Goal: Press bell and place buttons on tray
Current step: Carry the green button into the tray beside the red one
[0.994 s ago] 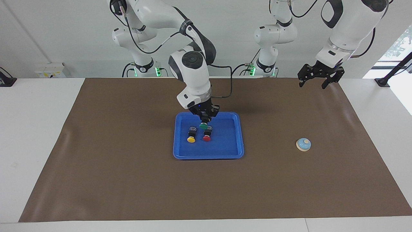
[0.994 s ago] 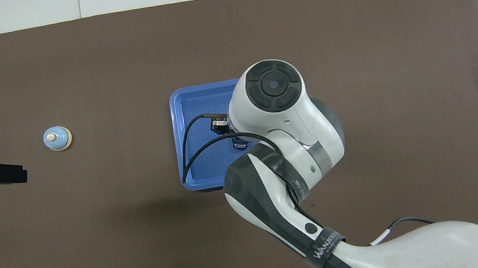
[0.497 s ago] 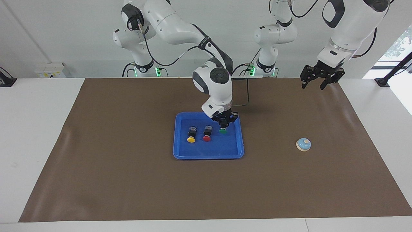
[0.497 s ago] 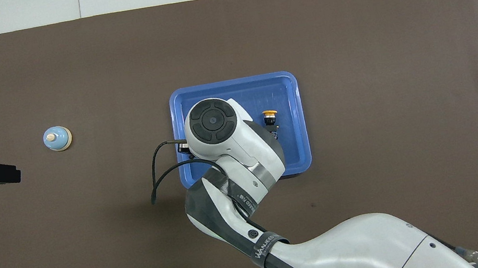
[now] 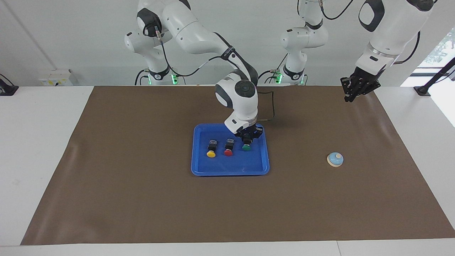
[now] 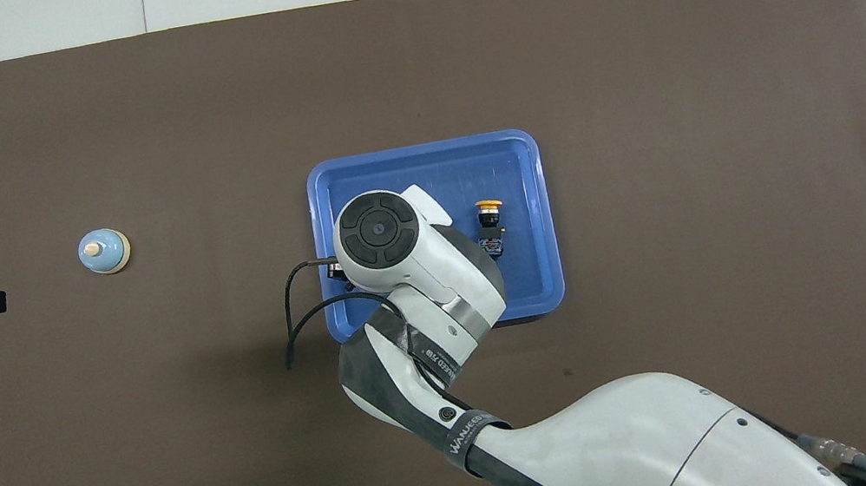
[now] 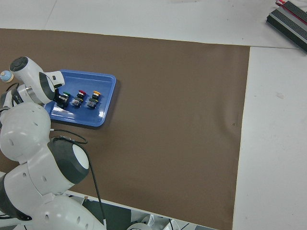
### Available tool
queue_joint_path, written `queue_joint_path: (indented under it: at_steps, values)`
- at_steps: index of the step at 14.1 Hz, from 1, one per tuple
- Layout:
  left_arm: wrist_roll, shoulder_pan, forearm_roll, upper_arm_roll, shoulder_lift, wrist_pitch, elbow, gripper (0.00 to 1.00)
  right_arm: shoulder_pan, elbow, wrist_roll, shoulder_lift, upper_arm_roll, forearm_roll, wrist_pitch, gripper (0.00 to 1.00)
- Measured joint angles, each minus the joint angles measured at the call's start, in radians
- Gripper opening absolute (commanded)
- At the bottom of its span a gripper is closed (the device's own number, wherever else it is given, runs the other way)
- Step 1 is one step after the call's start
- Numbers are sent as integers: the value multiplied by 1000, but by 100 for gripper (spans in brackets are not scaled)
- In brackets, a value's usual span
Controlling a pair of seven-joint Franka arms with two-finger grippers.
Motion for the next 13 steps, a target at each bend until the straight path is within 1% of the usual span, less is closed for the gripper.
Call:
queue_joint_path:
  at_steps: [1,2,5,8,11,13]
  values:
    - [0,0,0,0,27,22,0,0,0,0,0,0,0,-1,0,59]
    - [-1,0,0,0,53,40,1,0,0,0,0,0,0,-1,-1,100]
    - [-19,-2,0,-5,147,94,24,0,-2,0,3,2,-2,-1,-7,100]
    - [-31,-6,0,-6,226,151,44,0,-19,17,9,-14,-13,-1,-63,100]
    - [-33,-5,0,-4,255,180,47,0,-69,35,10,-93,-15,-1,-147,100]
    - [-35,-2,0,-2,257,196,45,0,-136,38,10,-168,-17,-1,-205,100]
